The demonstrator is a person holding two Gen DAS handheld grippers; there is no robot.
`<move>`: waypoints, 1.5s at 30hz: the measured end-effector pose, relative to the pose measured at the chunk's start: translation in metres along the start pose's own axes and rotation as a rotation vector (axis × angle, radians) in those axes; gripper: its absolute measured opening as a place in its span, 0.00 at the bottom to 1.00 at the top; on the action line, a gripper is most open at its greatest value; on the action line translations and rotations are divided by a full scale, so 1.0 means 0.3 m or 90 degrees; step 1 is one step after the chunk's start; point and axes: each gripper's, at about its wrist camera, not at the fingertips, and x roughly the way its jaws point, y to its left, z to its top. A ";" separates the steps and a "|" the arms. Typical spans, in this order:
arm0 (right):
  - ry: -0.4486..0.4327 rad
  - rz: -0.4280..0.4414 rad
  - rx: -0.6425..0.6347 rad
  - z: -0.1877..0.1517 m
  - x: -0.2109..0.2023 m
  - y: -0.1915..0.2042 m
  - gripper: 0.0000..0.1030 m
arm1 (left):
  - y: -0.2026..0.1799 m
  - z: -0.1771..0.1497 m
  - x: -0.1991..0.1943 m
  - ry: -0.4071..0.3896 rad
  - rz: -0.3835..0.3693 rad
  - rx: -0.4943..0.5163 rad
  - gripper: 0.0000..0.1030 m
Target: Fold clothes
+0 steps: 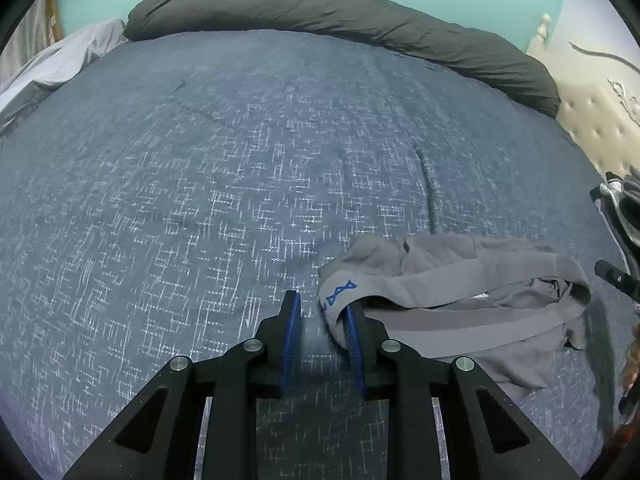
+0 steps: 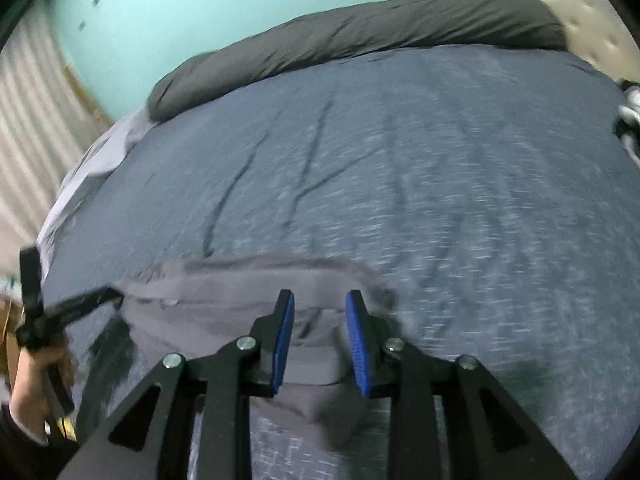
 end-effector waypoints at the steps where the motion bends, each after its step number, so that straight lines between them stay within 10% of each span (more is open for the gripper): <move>1: 0.008 0.005 -0.014 -0.004 0.014 0.011 0.25 | -0.005 0.003 0.005 0.000 -0.001 0.003 0.24; 26: 0.078 -0.133 -0.098 -0.040 0.103 -0.010 0.26 | 0.010 0.042 0.013 -0.005 -0.017 0.010 0.23; 45: -0.011 -0.044 -0.013 -0.007 0.033 -0.096 0.01 | 0.024 0.049 -0.004 -0.025 -0.017 -0.001 0.17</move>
